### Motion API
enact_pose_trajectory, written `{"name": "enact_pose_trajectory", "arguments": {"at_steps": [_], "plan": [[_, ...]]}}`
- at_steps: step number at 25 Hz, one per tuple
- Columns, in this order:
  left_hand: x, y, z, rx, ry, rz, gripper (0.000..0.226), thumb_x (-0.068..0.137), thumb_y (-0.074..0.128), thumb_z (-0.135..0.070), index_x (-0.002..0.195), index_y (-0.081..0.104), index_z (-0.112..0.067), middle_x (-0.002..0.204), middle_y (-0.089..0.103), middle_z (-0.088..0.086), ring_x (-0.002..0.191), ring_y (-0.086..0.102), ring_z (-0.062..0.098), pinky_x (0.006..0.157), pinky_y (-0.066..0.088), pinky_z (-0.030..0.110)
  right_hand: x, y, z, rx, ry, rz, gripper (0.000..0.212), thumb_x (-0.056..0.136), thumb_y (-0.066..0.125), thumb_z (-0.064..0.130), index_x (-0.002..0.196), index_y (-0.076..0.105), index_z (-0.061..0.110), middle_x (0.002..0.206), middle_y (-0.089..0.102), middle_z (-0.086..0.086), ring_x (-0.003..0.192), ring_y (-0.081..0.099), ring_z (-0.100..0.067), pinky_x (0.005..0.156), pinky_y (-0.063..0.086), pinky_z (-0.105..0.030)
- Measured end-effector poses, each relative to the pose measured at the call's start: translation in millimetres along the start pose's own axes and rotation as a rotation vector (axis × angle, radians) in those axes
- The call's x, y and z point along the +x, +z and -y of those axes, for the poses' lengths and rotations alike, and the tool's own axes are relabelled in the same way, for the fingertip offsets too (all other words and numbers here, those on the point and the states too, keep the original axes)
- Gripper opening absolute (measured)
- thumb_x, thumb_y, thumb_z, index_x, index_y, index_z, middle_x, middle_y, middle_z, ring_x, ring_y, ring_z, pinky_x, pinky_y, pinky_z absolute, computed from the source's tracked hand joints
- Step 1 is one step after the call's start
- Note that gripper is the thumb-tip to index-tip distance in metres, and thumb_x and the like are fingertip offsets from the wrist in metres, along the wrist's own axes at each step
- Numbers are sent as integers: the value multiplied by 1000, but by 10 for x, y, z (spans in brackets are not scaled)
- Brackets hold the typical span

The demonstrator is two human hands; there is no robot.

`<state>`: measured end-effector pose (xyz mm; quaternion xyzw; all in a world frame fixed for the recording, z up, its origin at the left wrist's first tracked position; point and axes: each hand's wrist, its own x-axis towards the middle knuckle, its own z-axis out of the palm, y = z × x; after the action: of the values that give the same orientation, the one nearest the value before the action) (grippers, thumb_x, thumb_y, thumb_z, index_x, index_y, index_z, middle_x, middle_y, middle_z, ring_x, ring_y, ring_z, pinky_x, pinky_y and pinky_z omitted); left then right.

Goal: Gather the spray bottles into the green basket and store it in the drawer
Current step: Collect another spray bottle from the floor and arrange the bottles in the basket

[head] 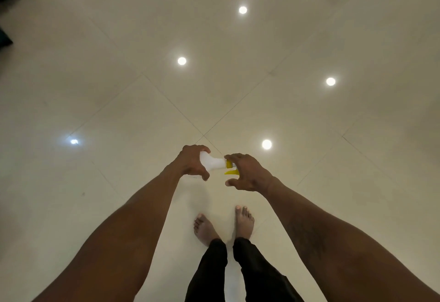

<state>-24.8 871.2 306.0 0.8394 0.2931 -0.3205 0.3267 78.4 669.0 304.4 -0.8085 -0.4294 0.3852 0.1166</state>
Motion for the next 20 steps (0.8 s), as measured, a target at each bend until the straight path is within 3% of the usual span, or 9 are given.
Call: {"name": "enact_pose_trajectory", "arguments": {"at_steps": [3,7,11,14,17,20], "plan": [[-78,-41,-424,6,38,20,93,43,89,-35,130,54,-37,121,56,-9,122,45,19,85,48,27,-340,-236,-172,-126,-15,3,91,72,81,21,149,31,23,145,46,-1,113,50,-27,95,48,-39],[-218,-41,-956,42,104,43,93,42,89,-38,129,57,-35,122,58,-8,117,52,17,90,52,30,-790,-486,-308,-138,45,-121,88,71,62,-7,146,30,25,150,38,0,110,49,-28,89,51,-40],[-294,33,-1428,39,206,93,89,40,89,-40,124,60,-37,118,61,-12,108,56,15,86,54,30,-1308,-646,-446,116,181,-350,74,67,60,-2,132,41,28,156,31,1,113,56,-30,82,48,-32],[-411,151,-1831,-1,271,164,82,41,90,-39,118,61,-40,115,61,-11,105,58,17,80,54,29,-1730,-647,-493,326,314,-581,64,70,66,4,127,50,26,152,40,1,125,53,-26,93,52,-38],[-547,349,-2279,-50,320,262,74,43,90,-37,111,62,-44,113,62,-9,102,60,18,74,54,28,-2079,-605,-468,636,507,-928,61,69,73,6,125,57,27,120,63,1,103,62,-19,88,57,-35],[-700,616,-2668,8,376,374,72,43,88,-37,109,61,-46,112,62,-9,100,60,16,71,53,27,-2484,-535,-508,841,690,-1102,77,69,72,5,133,46,39,113,65,4,97,65,-15,83,58,-28]]}}
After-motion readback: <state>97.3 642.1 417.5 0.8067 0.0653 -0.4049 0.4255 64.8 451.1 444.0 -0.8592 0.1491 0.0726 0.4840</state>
